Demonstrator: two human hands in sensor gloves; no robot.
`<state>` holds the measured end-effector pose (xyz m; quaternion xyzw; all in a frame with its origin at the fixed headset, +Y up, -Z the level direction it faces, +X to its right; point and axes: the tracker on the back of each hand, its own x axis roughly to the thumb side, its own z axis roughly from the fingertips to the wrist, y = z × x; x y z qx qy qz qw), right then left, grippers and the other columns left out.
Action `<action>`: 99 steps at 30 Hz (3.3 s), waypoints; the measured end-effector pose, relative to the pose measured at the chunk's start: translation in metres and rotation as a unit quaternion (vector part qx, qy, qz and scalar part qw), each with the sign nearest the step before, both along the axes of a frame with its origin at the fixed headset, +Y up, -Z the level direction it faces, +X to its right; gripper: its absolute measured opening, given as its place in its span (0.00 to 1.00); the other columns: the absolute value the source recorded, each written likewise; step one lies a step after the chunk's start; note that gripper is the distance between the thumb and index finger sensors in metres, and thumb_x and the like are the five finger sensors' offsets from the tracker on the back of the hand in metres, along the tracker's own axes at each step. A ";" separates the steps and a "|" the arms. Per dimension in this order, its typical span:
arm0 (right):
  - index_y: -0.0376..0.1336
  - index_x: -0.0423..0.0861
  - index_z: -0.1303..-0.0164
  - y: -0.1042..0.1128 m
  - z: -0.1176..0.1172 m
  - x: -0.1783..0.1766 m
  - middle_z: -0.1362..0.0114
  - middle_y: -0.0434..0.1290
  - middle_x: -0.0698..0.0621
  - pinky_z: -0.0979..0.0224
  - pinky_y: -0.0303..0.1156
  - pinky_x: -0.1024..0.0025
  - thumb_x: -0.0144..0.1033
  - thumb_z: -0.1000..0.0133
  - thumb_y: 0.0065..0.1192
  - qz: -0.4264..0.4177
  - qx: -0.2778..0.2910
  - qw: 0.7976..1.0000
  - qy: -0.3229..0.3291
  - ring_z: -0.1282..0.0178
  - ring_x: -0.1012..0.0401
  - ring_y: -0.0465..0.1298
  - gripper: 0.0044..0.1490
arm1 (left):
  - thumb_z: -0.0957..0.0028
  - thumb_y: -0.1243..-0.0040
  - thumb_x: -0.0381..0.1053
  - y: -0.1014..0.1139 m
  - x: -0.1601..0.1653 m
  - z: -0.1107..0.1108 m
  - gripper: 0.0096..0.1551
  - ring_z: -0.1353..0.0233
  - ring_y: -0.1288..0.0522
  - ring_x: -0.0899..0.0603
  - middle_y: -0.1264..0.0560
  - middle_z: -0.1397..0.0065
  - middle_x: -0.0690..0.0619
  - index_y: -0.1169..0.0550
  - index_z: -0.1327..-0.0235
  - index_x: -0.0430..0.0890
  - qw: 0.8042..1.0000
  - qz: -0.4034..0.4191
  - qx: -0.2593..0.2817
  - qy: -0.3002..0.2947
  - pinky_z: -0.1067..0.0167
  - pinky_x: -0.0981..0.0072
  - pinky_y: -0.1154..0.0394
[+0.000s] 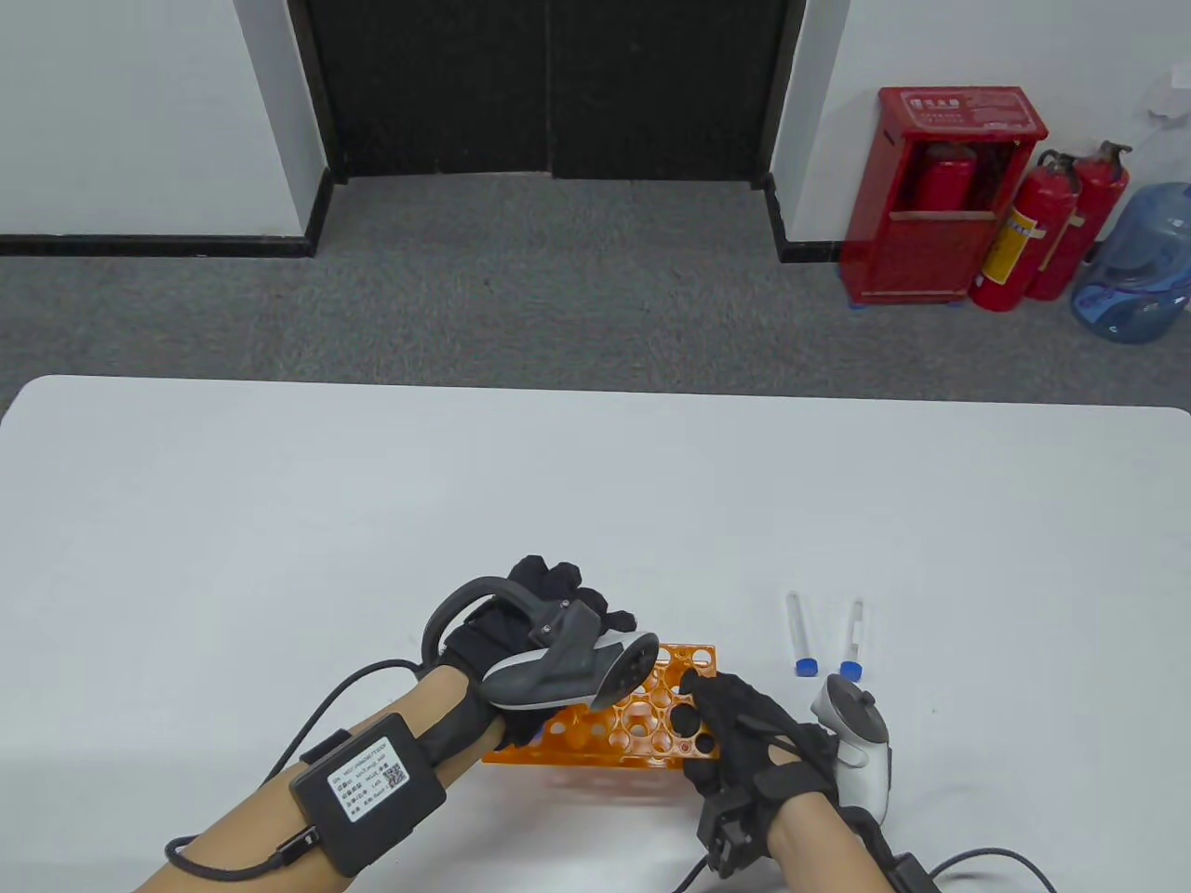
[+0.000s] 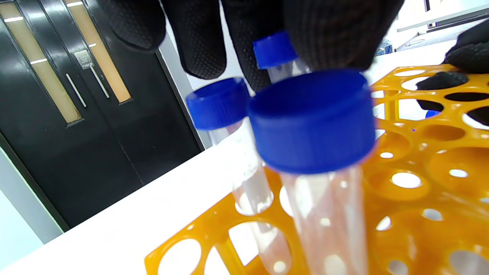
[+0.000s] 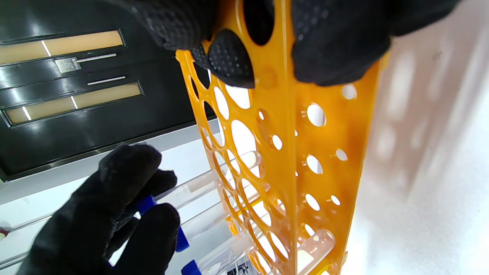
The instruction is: Hold test tube rack and insert test tubes into grid holes one by one
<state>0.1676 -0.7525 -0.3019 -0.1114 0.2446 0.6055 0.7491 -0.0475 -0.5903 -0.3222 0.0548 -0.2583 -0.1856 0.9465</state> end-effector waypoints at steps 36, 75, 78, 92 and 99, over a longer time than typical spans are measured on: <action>0.65 0.50 0.37 -0.002 0.000 0.003 0.50 0.80 0.53 0.66 0.76 0.56 0.48 0.49 0.57 0.002 -0.014 1.000 -0.009 0.72 0.53 0.81 0.30 | 0.56 0.47 0.73 -0.143 -0.173 -0.014 0.42 0.45 0.13 0.51 0.24 0.31 0.61 0.35 0.27 0.60 0.636 0.600 -0.418 0.246 0.49 0.68 0.14; 0.55 0.55 0.25 0.047 -0.083 0.028 0.16 0.34 0.47 0.28 0.43 0.42 0.51 0.48 0.64 0.706 -0.051 0.705 -0.035 0.24 0.45 0.40 0.40 | 0.53 0.52 0.68 -0.169 -0.160 -0.010 0.23 0.65 0.15 0.61 0.21 0.53 0.72 0.28 0.47 0.65 0.543 0.641 -0.476 0.259 0.69 0.82 0.14; 0.53 0.55 0.24 0.034 -0.095 0.025 0.15 0.32 0.48 0.27 0.42 0.42 0.56 0.49 0.62 0.731 -0.096 0.675 -0.023 0.23 0.46 0.38 0.44 | 0.53 0.52 0.68 -0.171 -0.159 -0.009 0.23 0.66 0.15 0.61 0.21 0.53 0.72 0.27 0.47 0.65 0.546 0.637 -0.476 0.263 0.69 0.82 0.14; 0.61 0.45 0.35 0.006 -0.118 0.024 0.17 0.37 0.47 0.30 0.48 0.46 0.52 0.50 0.63 0.727 -0.156 0.668 -0.014 0.27 0.45 0.44 0.36 | 0.53 0.52 0.68 -0.170 -0.160 -0.009 0.23 0.66 0.15 0.61 0.21 0.53 0.72 0.27 0.47 0.64 0.540 0.642 -0.478 0.260 0.69 0.82 0.14; 0.58 0.44 0.32 0.070 -0.114 0.008 0.15 0.37 0.47 0.25 0.47 0.41 0.49 0.48 0.57 0.638 -0.052 0.768 0.023 0.22 0.45 0.43 0.37 | 0.53 0.52 0.68 -0.172 -0.162 -0.010 0.23 0.66 0.15 0.61 0.21 0.53 0.72 0.27 0.47 0.64 0.541 0.640 -0.475 0.269 0.69 0.82 0.14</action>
